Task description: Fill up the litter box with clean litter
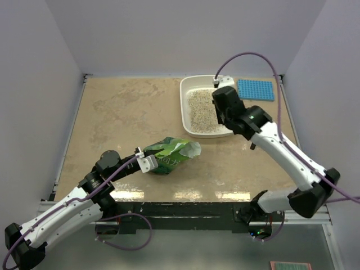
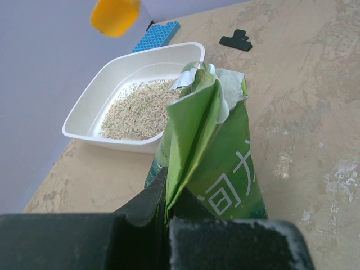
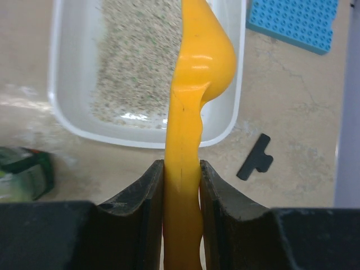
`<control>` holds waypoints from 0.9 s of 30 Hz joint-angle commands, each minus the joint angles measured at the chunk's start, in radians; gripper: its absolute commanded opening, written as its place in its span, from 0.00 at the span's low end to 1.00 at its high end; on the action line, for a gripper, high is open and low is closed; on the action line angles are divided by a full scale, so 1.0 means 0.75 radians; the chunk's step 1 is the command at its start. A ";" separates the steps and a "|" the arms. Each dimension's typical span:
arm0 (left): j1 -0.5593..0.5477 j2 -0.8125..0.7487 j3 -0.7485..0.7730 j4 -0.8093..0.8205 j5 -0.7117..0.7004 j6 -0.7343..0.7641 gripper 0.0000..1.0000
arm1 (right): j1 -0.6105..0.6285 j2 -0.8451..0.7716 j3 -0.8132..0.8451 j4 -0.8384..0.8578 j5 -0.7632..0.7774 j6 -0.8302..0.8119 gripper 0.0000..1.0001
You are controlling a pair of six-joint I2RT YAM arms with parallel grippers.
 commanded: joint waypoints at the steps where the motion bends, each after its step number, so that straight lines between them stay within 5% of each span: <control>1: -0.002 -0.026 0.041 0.111 0.010 -0.014 0.00 | 0.003 -0.222 0.148 -0.177 -0.415 0.072 0.00; 9: -0.002 -0.026 0.047 0.105 -0.011 -0.010 0.00 | 0.005 -0.443 0.136 -0.355 -1.015 0.189 0.00; 27: -0.002 -0.053 0.045 0.115 -0.006 -0.020 0.00 | 0.001 -0.674 -0.046 -0.506 -1.151 0.316 0.00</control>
